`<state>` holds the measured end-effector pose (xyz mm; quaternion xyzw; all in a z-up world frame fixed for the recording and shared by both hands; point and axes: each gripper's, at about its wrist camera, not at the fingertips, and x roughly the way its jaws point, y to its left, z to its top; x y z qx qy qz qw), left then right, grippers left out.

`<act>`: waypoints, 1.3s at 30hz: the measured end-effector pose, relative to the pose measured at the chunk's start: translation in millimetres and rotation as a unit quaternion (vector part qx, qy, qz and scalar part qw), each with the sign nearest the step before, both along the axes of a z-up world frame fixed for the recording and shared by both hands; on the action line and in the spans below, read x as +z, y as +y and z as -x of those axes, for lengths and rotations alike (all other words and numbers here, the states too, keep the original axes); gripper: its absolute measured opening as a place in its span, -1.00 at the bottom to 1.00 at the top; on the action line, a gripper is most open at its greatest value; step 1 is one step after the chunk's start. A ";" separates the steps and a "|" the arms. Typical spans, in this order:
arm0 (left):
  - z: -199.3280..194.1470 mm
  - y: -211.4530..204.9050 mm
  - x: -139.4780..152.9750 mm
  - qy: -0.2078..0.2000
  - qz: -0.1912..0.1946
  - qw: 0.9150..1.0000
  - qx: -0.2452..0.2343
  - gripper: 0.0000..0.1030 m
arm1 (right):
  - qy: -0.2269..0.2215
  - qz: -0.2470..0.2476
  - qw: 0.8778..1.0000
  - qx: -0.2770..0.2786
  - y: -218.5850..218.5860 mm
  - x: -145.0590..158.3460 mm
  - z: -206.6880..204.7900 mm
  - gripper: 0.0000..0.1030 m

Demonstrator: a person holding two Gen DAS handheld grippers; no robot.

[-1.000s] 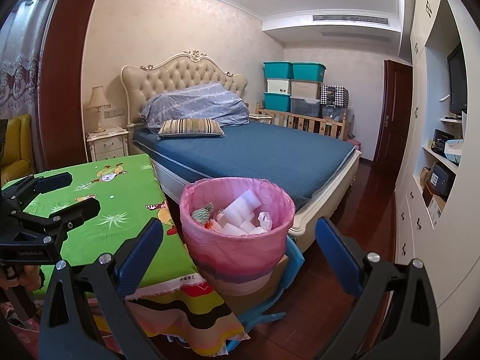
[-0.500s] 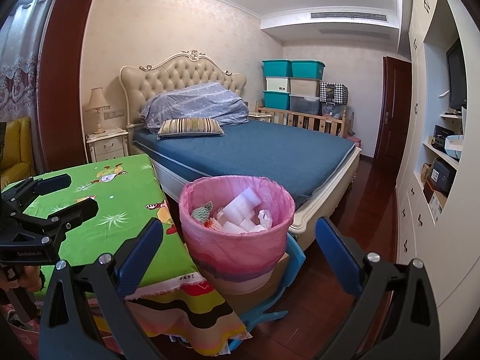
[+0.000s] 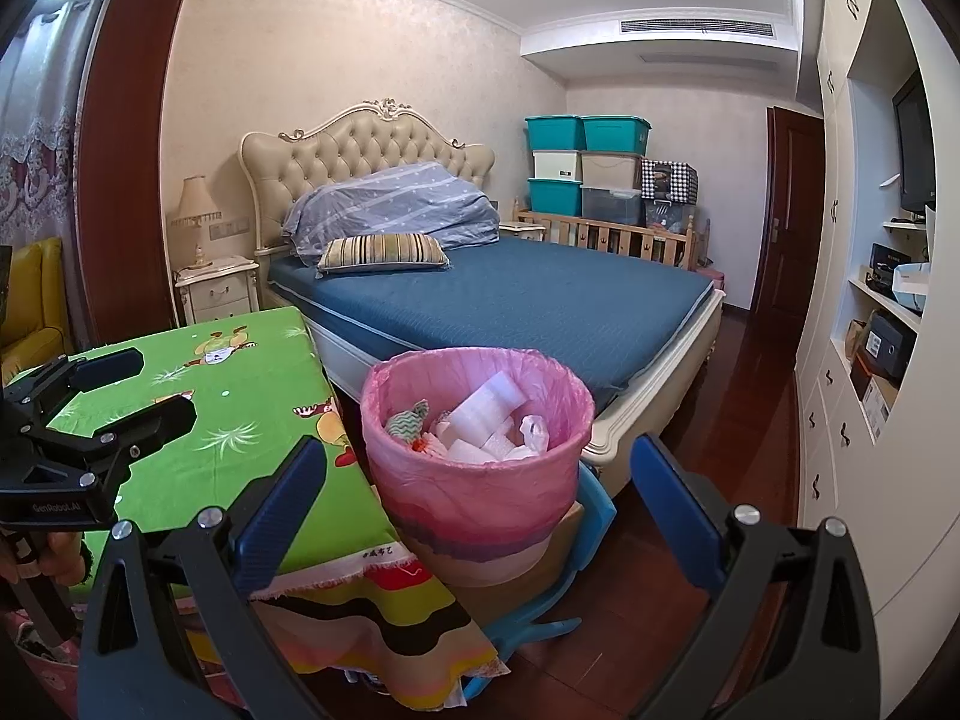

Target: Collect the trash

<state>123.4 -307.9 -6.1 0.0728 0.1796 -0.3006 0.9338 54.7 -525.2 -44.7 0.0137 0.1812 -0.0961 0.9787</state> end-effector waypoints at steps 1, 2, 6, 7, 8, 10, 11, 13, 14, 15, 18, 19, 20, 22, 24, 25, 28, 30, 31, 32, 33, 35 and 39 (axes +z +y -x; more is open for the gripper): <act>0.4 -0.1 -0.1 0.000 0.000 1.000 0.000 0.86 | 0.000 0.001 1.000 0.000 -0.3 0.3 0.1 0.91; 0.2 -0.2 -0.2 0.000 0.000 1.000 0.000 0.86 | 0.000 0.000 1.000 0.000 -0.4 0.4 0.2 0.91; 0.1 -0.6 0.0 0.001 0.000 1.000 0.000 0.86 | 0.000 0.001 1.000 0.001 0.3 0.0 0.1 0.91; 0.2 -0.6 0.1 0.001 0.001 1.000 0.000 0.86 | 0.001 0.001 1.000 0.001 0.8 -0.3 0.1 0.91; 0.7 -1.5 0.2 0.001 0.001 1.000 -0.001 0.86 | 0.000 0.000 1.000 0.001 0.4 0.1 0.2 0.91; 1.0 -1.8 0.1 0.001 0.000 1.000 0.000 0.86 | 0.000 -0.001 1.000 0.001 0.0 -0.4 0.0 0.91; 1.2 -1.7 0.2 0.002 0.001 1.000 -0.001 0.86 | 0.000 -0.001 1.000 0.001 -0.1 -0.3 -0.1 0.91; 2.4 -2.4 -0.2 0.003 0.002 1.000 -0.002 0.86 | 0.000 -0.001 1.000 0.001 0.6 -0.7 -0.3 0.91; 2.6 -2.6 -0.4 0.003 0.001 1.000 -0.002 0.86 | 0.001 -0.001 1.000 0.001 0.2 -0.3 -0.1 0.91; 2.6 -2.6 -0.3 0.002 0.002 1.000 -0.003 0.86 | 0.001 -0.001 1.000 0.001 0.5 -0.6 -0.1 0.91; 3.8 -3.6 -0.8 0.002 0.002 1.000 -0.004 0.88 | 0.001 -0.001 1.000 0.002 0.2 -0.4 -0.4 0.91; 5.2 -4.3 -0.9 0.000 0.001 1.000 -0.002 0.88 | 0.001 -0.001 1.000 0.002 0.5 -0.5 -0.4 0.91; 6.2 -3.5 -1.3 0.000 0.002 1.000 -0.003 0.88 | 0.000 -0.002 1.000 0.002 0.4 -0.4 -0.3 0.91; 8.1 -4.4 -1.9 0.000 0.001 1.000 -0.005 0.88 | 0.001 -0.002 1.000 0.002 0.3 -0.4 -0.3 0.91; 10.5 -5.9 -2.3 -0.001 0.000 1.000 -0.007 0.88 | 0.000 -0.003 1.000 0.002 0.5 -0.6 -0.2 0.91; 11.0 -6.0 -2.7 -0.001 0.000 1.000 -0.007 0.88 | 0.000 -0.003 1.000 0.002 0.7 -0.7 -0.2 0.91; 10.5 -5.9 -2.5 0.000 0.000 1.000 -0.008 0.88 | 0.000 -0.003 1.000 0.003 0.8 -0.9 -0.5 0.91; 11.9 -6.8 -2.6 -0.001 0.000 1.000 -0.008 0.88 | 0.000 -0.004 1.000 0.003 1.6 -1.2 -0.5 0.91; 10.3 -6.0 -2.2 0.000 0.001 1.000 -0.008 0.88 | 0.000 -0.003 1.000 0.003 1.2 -1.0 -0.5 0.91; 11.4 -7.0 -2.5 -0.001 0.000 1.000 -0.008 0.88 | 0.000 -0.003 1.000 0.003 1.0 -0.8 -0.4 0.91; 10.9 -6.8 -2.8 -0.001 0.000 1.000 -0.009 0.88 | 0.000 -0.003 1.000 0.003 1.0 -0.8 -0.4 0.91; 11.9 -7.9 -3.0 0.000 0.000 1.000 -0.009 0.88 | 0.000 -0.003 1.000 0.003 1.3 -0.8 -0.4 0.91; 9.6 -6.1 -2.3 0.001 0.000 1.000 -0.009 0.88 | 0.001 -0.004 1.000 0.003 2.3 -1.2 -0.7 0.91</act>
